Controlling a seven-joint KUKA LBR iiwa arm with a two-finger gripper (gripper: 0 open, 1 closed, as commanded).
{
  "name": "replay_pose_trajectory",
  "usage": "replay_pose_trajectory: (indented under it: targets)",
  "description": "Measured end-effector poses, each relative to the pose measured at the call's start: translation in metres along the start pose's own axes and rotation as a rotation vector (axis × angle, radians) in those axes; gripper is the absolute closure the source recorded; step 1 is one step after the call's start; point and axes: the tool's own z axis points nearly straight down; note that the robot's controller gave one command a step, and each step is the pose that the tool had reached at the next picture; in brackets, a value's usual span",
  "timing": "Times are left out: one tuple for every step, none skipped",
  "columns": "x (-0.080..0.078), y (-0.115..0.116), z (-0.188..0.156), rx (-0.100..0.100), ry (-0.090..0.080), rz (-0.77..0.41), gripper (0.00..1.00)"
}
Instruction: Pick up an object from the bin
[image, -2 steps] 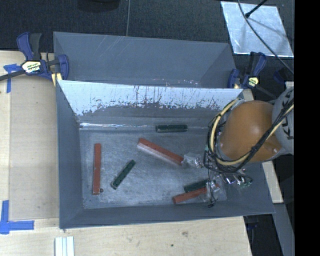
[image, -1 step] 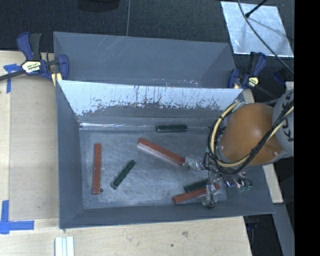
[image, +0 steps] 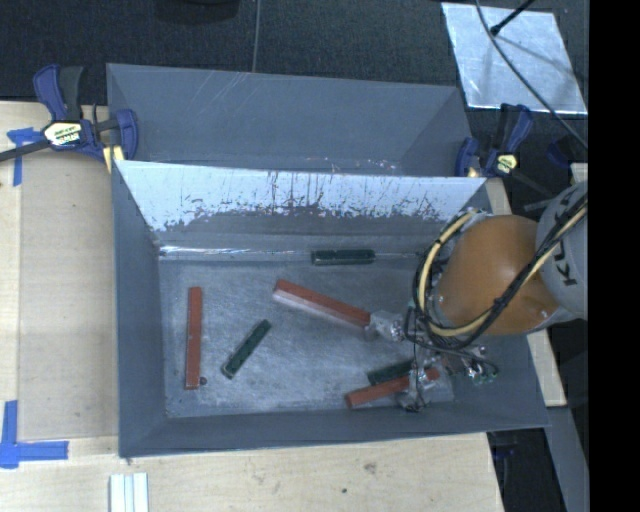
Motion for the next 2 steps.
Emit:
replay_pose_trajectory:
  targets:
    - [-0.0018, -0.0005, -0.0006, -0.002, 0.008, -0.002, 0.00]
    - [-0.0011, -0.0002, -0.0003, -0.003, 0.010, -0.002, 1.00]
